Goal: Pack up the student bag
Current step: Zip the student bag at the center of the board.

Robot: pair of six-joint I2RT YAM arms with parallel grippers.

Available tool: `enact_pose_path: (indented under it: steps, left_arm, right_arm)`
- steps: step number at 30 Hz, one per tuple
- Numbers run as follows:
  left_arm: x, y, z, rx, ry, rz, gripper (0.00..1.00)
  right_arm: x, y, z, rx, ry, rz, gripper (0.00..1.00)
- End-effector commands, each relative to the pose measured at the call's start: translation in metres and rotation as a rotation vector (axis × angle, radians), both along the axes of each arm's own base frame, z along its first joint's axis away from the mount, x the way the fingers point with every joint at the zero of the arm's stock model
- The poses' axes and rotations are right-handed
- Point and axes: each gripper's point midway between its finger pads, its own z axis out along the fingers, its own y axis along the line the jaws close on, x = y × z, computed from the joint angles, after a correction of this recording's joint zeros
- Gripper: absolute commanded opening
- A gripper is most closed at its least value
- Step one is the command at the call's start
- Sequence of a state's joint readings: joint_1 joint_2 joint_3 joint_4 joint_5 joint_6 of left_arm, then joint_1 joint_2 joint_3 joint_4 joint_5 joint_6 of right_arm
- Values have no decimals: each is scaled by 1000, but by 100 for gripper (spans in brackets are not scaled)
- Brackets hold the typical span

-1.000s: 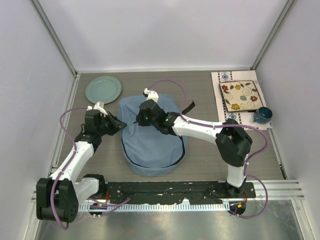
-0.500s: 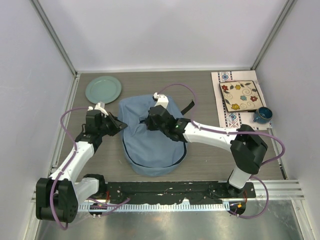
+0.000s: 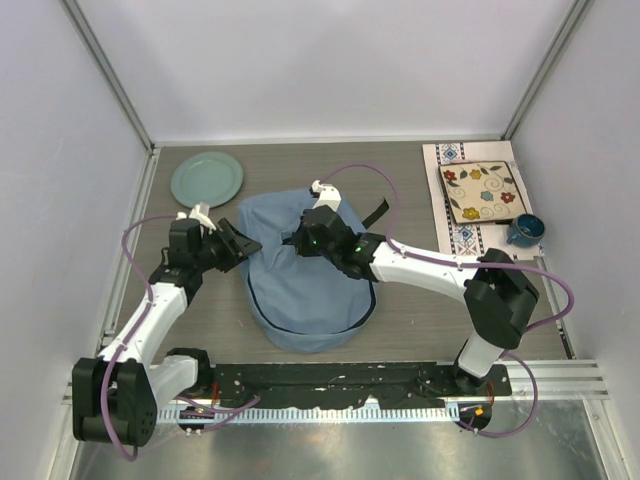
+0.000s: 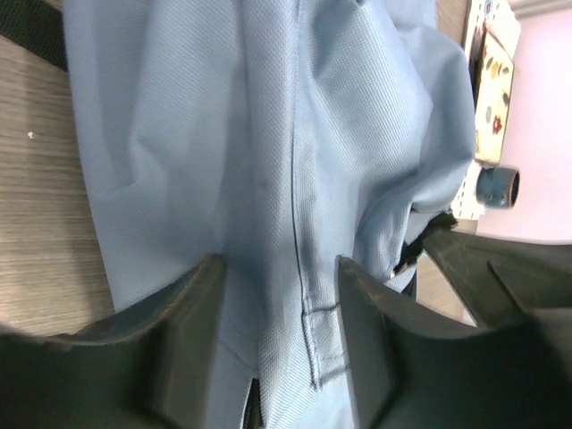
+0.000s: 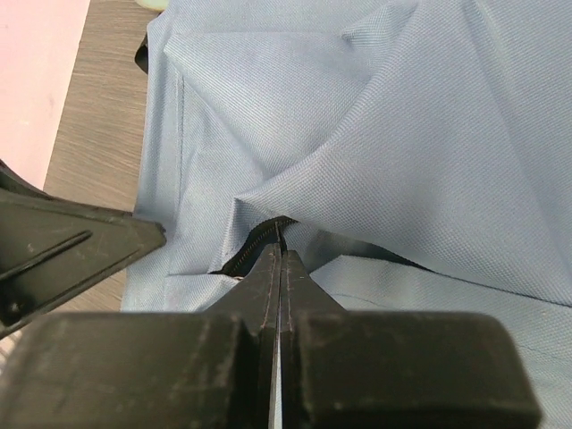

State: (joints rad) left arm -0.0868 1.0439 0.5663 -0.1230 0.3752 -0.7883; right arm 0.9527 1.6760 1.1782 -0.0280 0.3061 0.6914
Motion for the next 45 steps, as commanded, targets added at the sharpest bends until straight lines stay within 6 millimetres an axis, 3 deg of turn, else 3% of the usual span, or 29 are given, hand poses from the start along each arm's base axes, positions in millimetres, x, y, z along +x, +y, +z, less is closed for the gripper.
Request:
enact_pose_path:
  steps: [1,4,6,11,15,25,34,39,45]
  left_arm:
    - [-2,-12,38,-99,-94,-38,69]
    - [-10,-11,47,-110,-100,-23,79]
    - [-16,-7,45,-94,-77,-9,79]
    - [-25,6,64,-6,-121,26,82]
    - [-25,-4,74,-7,-141,-31,82]
    - [-29,-39,59,-11,-92,-154,75]
    - [-33,-45,20,143,-5,-202,78]
    - [-34,-50,20,158,-41,-238,75]
    - [-37,-53,11,208,-36,-293,65]
  right_arm:
    - [19,3,26,57,-62,-33,1]
    - [19,4,26,59,-62,-26,1]
    - [18,4,26,59,-57,-25,1]
    - [18,0,27,56,-58,-36,1]
    - [17,0,27,61,-59,-35,1]
    - [16,-1,28,72,-61,-39,1]
    - [15,-4,31,77,-64,-45,1]
    - [15,-3,32,80,-63,-43,1]
    - [15,-1,31,81,-59,-38,1]
